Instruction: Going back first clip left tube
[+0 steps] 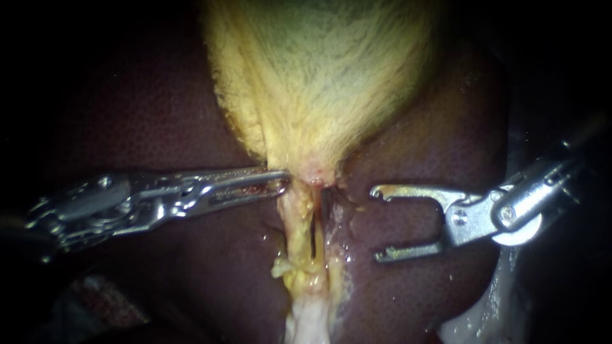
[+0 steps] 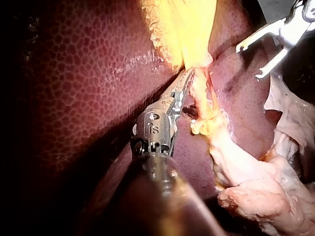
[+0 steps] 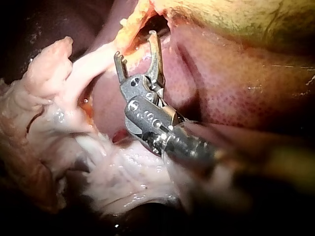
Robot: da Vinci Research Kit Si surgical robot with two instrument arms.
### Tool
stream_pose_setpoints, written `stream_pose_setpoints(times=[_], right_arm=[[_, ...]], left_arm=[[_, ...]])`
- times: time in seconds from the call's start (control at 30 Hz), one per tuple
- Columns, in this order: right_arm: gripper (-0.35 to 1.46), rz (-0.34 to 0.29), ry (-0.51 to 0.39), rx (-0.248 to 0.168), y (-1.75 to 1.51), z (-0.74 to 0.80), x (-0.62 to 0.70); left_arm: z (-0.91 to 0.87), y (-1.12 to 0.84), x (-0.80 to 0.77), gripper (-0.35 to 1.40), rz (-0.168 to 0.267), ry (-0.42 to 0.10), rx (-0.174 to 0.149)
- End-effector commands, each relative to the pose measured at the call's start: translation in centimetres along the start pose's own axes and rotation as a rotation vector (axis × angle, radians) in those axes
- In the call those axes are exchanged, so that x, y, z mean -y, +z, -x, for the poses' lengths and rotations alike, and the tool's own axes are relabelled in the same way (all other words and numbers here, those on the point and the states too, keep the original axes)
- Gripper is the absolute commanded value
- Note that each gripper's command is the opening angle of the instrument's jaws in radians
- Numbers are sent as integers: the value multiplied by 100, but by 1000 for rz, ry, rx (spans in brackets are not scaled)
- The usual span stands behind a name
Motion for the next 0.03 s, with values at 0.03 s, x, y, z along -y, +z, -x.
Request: stream_pose_setpoints(times=[0.03], right_arm=[[60, 0, 0, 0, 0, 0, 0]], left_arm=[[0, 0, -1, -8, 0, 0, 0]])
